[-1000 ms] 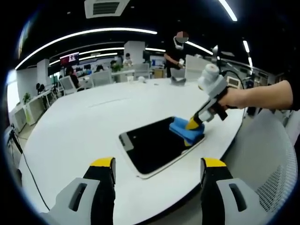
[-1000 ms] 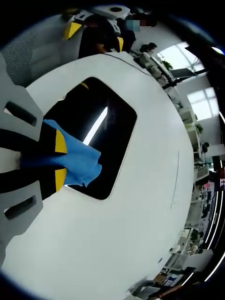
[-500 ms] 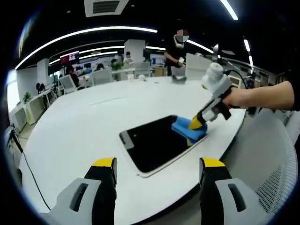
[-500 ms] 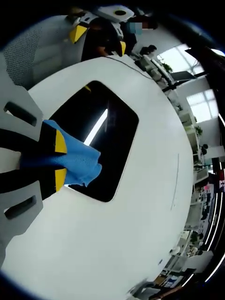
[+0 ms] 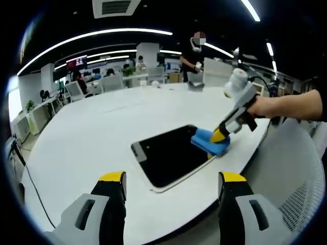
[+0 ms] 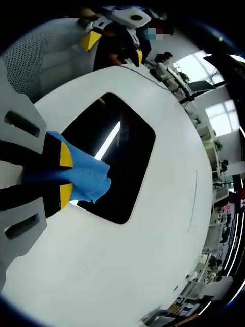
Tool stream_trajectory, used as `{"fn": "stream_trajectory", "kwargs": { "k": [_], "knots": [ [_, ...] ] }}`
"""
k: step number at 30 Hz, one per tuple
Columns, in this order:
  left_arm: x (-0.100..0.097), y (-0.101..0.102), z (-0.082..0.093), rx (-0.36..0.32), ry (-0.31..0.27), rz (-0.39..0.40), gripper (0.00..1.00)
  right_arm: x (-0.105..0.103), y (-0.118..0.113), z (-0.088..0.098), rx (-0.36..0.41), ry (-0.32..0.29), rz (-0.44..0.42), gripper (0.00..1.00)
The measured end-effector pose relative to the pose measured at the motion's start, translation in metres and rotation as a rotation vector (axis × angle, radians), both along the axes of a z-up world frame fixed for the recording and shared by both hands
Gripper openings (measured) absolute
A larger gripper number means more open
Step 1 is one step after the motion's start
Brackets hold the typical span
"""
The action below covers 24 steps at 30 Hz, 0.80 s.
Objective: Wipe the mirror surface with the cleaning cloth until all visible marks leave the cleaned area.
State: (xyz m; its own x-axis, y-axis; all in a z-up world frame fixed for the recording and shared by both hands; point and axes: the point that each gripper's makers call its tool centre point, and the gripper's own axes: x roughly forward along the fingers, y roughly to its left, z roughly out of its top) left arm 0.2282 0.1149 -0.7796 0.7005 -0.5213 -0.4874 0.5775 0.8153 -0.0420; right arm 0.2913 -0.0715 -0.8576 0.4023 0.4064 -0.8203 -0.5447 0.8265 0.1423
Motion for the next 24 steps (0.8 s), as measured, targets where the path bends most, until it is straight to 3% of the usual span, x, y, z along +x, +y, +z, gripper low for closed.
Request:
{"fn": "stream_trajectory", "kwargs": {
  "k": [9,11,24],
  "knots": [
    [-0.002,-0.003,-0.003,0.017,0.013,-0.021,0.72,0.0,0.002,0.0,-0.013,-0.031,0.018,0.04],
    [-0.002,-0.003,-0.003,0.011,0.015,-0.02,0.72,0.001,0.005,0.001,-0.031,-0.065,0.081,0.04],
    [-0.002,-0.003,-0.003,0.011,0.014,-0.018,0.72,0.0,0.011,0.001,-0.042,-0.063,0.091,0.04]
  ]
}}
